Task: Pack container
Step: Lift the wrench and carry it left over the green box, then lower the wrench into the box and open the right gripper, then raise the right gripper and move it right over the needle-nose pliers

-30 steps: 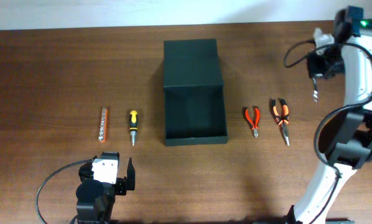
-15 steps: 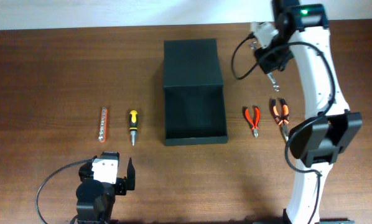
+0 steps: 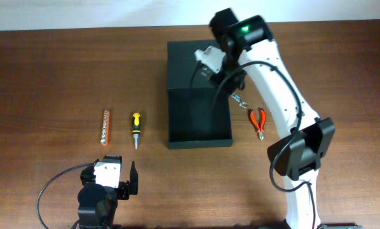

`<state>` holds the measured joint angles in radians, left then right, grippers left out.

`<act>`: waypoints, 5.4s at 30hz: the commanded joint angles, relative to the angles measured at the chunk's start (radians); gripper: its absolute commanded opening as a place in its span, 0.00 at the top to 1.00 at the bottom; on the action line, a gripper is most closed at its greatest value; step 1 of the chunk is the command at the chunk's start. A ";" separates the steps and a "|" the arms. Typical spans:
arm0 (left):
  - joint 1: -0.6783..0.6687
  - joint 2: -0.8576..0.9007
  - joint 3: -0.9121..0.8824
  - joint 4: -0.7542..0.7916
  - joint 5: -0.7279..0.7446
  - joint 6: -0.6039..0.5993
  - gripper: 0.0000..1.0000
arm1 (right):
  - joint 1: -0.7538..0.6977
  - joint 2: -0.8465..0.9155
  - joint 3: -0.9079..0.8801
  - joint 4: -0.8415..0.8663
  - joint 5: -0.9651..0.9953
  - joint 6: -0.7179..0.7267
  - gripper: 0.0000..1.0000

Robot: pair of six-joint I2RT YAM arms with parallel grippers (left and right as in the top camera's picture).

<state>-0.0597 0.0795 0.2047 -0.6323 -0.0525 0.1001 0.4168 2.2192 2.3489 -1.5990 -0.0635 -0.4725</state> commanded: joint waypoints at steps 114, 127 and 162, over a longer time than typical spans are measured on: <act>-0.003 0.000 0.019 0.003 -0.020 -0.008 0.01 | 0.100 0.232 -0.198 0.183 -0.199 0.040 0.72; -0.003 0.000 0.019 0.003 -0.020 -0.008 0.01 | 0.098 0.232 -0.098 0.155 -0.194 0.063 0.56; -0.003 0.000 0.019 0.003 -0.020 -0.008 0.01 | -0.491 0.129 0.466 -0.100 -0.147 0.583 0.01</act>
<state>-0.0597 0.0799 0.2047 -0.6319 -0.0608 0.1001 -0.0628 2.4432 2.8162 -1.6928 -0.2081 0.1452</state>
